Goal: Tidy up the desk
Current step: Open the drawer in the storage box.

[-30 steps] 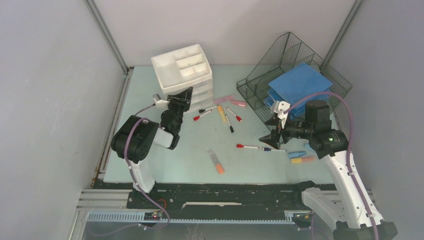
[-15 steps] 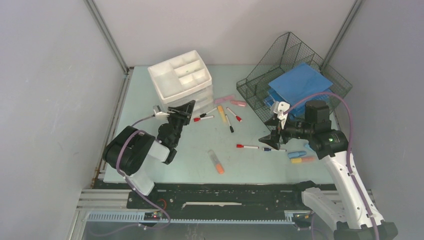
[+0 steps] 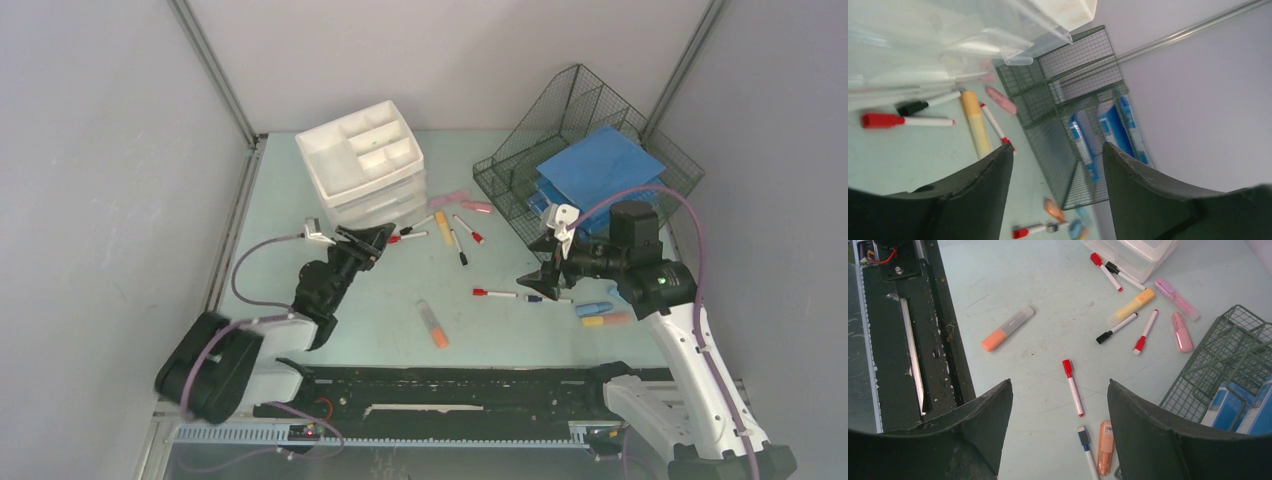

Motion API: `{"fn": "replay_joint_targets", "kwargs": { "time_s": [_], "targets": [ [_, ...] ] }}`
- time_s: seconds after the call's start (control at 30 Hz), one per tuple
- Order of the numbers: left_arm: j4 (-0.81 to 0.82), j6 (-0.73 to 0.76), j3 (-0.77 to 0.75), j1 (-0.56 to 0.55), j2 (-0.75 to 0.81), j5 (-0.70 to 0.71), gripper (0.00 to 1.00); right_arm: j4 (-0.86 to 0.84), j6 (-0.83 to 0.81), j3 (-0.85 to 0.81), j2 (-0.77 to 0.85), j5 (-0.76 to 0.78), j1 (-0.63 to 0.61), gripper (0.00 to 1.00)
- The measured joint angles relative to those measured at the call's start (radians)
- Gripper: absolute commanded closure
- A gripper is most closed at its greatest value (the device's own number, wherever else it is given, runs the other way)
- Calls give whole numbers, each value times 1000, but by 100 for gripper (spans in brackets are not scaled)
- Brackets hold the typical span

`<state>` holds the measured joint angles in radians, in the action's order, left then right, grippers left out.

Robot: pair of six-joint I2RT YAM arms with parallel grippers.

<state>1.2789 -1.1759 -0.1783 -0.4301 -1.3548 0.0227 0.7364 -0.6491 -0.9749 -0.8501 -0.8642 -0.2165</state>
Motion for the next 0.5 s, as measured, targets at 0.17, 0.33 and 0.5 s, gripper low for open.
{"fn": "replay_joint_targets", "kwargs": {
  "time_s": [0.17,0.33,0.5],
  "targets": [
    [-614,270,-192,-21,338,6,20,0,0,0,0,0,-3,23],
    [-1115,586,-518,-33,454,68,10,0,0,0,0,4,-13,23],
    [-1522,845,-903,-33,276,120,12,1,-1,0,-5,8,-19,23]
  ]
}}
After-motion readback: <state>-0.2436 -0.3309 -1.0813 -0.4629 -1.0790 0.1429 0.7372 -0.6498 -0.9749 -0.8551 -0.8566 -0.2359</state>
